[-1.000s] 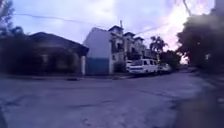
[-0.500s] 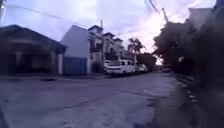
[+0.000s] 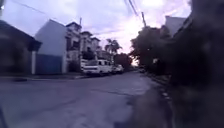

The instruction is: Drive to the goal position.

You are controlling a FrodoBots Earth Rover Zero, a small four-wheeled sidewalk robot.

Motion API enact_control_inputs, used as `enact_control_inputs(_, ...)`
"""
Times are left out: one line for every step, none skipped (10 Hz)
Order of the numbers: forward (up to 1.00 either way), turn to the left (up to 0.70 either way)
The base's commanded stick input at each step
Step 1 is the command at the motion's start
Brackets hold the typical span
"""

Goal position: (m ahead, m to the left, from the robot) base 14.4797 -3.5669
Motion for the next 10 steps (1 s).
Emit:
enact_control_inputs(0.70, 0.00)
enact_control_inputs(0.70, 0.00)
enact_control_inputs(0.70, 0.00)
enact_control_inputs(0.70, 0.00)
enact_control_inputs(0.70, -0.05)
enact_control_inputs(0.70, -0.21)
enact_control_inputs(0.70, -0.35)
enact_control_inputs(0.70, -0.35)
enact_control_inputs(0.70, -0.35)
enact_control_inputs(0.70, -0.35)
